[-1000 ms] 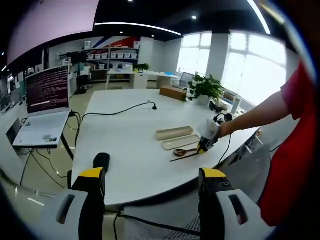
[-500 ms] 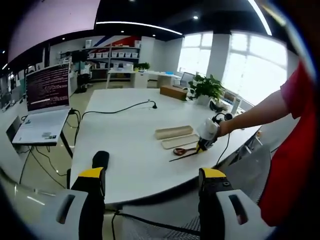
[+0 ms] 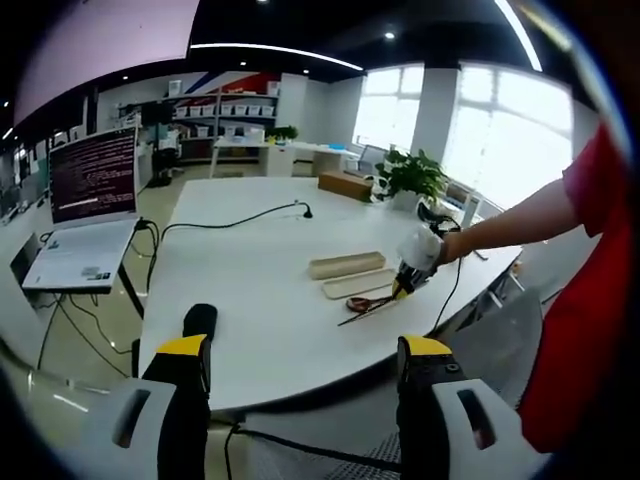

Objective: Arrange the utensils inside the cutlery case until each visible utensil rests in its matching compartment.

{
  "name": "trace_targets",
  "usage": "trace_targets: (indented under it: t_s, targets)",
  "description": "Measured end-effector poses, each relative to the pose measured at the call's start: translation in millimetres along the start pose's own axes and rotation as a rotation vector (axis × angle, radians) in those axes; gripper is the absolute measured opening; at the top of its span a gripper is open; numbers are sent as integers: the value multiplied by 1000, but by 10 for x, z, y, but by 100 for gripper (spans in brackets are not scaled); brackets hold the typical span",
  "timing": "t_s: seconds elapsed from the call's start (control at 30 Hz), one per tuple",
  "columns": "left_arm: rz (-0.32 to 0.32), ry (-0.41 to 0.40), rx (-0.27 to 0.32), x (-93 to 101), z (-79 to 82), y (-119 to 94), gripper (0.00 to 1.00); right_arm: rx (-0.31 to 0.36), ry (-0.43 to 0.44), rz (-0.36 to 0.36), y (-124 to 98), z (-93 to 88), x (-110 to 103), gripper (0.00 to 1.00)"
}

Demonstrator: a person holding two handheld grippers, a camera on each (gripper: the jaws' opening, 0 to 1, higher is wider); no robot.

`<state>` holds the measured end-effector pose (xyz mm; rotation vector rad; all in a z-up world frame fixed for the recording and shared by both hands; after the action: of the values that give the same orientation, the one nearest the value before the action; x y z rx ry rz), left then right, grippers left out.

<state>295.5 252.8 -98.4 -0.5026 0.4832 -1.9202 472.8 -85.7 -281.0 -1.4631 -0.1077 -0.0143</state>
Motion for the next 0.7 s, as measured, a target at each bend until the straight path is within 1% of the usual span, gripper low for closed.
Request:
trace_targets:
  t_s: [0.13, 0.3, 0.4, 0.43, 0.5, 0.6, 0.63, 0.7]
  targets:
    - [1, 0, -1, -15, 1, 0, 78, -4, -17, -21, -100, 2, 89, 0]
    - [4, -9, -1, -38, -7, 3, 78, 19, -41, -44, -216, 0, 183, 0]
    - [4, -10, -3, -43, -7, 14, 78, 24, -35, -49, -254, -31, 243, 0]
    - [3, -9, -5, -42, -4, 22, 78, 34, -32, -47, -274, -37, 257, 0]
    - [2, -7, -6, -43, 2, 38, 78, 43, -14, -40, -285, -44, 274, 0]
    - [-2, -2, -8, -29, 24, 61, 78, 48, -20, -48, -300, -44, 287, 0]
    - [-4, 0, -8, -23, 32, 67, 78, 56, -24, -56, -314, -41, 311, 0]
    - [-6, 5, -10, -18, 39, 72, 78, 78, -13, -51, -344, -23, 335, 0]
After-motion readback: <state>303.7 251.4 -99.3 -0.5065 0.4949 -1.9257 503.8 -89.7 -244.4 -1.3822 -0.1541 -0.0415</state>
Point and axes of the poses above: the point that each gripper's makers call its tool centre point, and the gripper's own axes: y roughly forward along the fingers, x roughly to its right, z roughly out of its top, the point moved 5 cm from there along -y, roughly backward along the fingers, and after that the axes turned 2 degrees about -x, right-handed, at the moved point
